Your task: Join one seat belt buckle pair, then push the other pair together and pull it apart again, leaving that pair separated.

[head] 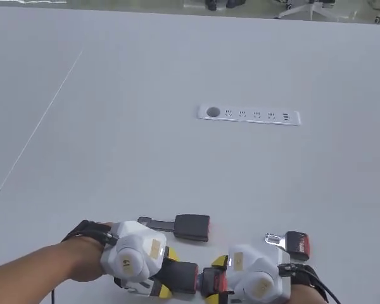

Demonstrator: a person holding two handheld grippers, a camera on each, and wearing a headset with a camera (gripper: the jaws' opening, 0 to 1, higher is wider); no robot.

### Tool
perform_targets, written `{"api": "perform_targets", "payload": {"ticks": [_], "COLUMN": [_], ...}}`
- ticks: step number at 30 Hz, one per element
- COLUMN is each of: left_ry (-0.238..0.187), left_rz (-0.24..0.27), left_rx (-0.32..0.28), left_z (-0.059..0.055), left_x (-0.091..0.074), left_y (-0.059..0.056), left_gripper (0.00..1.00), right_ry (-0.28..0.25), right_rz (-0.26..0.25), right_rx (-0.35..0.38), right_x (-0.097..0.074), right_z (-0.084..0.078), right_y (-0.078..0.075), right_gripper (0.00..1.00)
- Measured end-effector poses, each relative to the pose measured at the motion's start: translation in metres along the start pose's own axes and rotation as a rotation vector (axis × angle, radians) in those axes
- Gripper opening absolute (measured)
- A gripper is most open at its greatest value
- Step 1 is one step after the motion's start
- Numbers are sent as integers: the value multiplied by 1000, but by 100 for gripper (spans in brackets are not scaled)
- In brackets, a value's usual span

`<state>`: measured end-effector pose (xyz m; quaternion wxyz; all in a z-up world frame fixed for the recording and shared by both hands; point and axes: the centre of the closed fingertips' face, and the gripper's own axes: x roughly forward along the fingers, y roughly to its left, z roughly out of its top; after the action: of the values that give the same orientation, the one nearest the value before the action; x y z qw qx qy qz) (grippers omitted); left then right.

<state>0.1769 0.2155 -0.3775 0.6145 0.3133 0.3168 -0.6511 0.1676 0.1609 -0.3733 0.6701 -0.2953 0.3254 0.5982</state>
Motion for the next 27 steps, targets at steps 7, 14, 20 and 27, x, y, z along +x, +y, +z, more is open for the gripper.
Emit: {"api": "perform_targets", "payload": {"ticks": [7,14,20,27], "left_ry": [-2,4,11,44], "left_rz": [-7,-11,-14,-5], "left_rx": [11,14,20,23], "left_z": [1,1,0,3], "left_x": [1,1,1,1], "left_y": [-2,-3,-3,-5], "left_gripper": [33,33,32,33], "right_ry": [1,-1,4,41], "right_rz": [-8,-6,-11,-12], "right_rx": [-8,5,13,11], "right_x": [-2,-3,-3,-1], "right_z": [-4,-6,-6,-7], "right_y": [2,3,3,4], "right_gripper": [34,34,34,36]}}
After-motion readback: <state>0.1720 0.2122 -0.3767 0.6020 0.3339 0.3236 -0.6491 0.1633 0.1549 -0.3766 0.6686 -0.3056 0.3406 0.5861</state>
